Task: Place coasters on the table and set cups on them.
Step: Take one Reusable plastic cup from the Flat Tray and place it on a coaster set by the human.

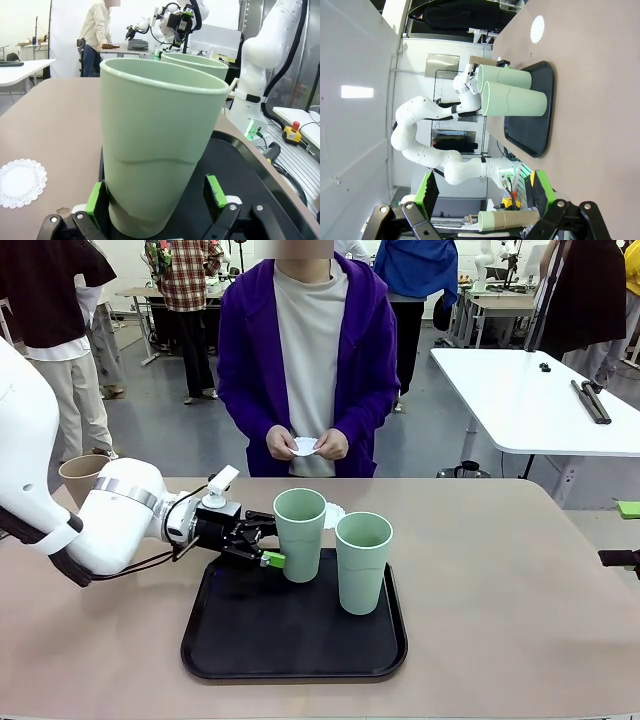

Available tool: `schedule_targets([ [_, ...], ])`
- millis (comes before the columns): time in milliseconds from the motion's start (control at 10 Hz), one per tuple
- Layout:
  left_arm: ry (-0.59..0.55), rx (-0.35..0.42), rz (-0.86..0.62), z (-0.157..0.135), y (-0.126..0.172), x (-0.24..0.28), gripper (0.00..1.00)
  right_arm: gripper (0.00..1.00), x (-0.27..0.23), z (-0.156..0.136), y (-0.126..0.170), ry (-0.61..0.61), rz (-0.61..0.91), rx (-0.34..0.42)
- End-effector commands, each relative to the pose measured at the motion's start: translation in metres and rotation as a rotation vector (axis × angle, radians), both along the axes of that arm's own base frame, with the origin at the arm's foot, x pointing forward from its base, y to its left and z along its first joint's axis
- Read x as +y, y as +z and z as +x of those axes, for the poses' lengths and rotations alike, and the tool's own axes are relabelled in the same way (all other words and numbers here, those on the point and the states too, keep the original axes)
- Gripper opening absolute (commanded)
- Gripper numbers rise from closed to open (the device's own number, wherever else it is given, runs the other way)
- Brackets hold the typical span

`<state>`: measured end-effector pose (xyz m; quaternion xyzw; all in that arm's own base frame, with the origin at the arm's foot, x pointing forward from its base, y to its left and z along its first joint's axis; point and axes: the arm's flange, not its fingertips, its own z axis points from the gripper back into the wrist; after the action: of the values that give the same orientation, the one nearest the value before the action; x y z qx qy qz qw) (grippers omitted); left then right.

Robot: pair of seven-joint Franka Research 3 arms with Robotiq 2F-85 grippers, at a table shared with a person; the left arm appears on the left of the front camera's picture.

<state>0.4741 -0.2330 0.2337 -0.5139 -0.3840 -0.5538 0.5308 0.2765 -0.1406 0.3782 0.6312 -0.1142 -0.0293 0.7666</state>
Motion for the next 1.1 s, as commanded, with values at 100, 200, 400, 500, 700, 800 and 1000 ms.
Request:
schedule_targets([
  [100,-0.01,-0.053,-0.028,0.006,-0.009,-0.02,1.0,1.0,-0.001,0.0,0.001,-0.002,0.013,-0.003],
  [200,-0.009,-0.071,-0.023,0.007,-0.011,-0.025,1.0,1.0,-0.001,0.0,0.001,-0.002,0.013,-0.003],
  [400,-0.017,-0.06,-0.014,0.012,-0.016,-0.034,1.0,1.0,-0.001,0.0,0.001,-0.002,0.013,-0.003],
  [500,-0.025,-0.064,-0.011,0.01,-0.019,-0.039,1.0,1.0,-0.001,0.0,0.001,-0.002,0.013,-0.003],
  [700,-0.038,-0.066,-0.026,0.01,-0.019,-0.045,1.0,1.0,-0.001,0.0,0.001,-0.002,0.013,-0.003],
  [800,-0.046,-0.065,-0.045,0.009,-0.018,-0.045,0.4,1.0,-0.001,0.0,0.001,-0.002,0.013,-0.003],
  [1000,-0.044,-0.061,-0.051,0.009,-0.016,-0.043,0.0,1.0,-0.001,0.0,0.001,-0.002,0.013,-0.003],
])
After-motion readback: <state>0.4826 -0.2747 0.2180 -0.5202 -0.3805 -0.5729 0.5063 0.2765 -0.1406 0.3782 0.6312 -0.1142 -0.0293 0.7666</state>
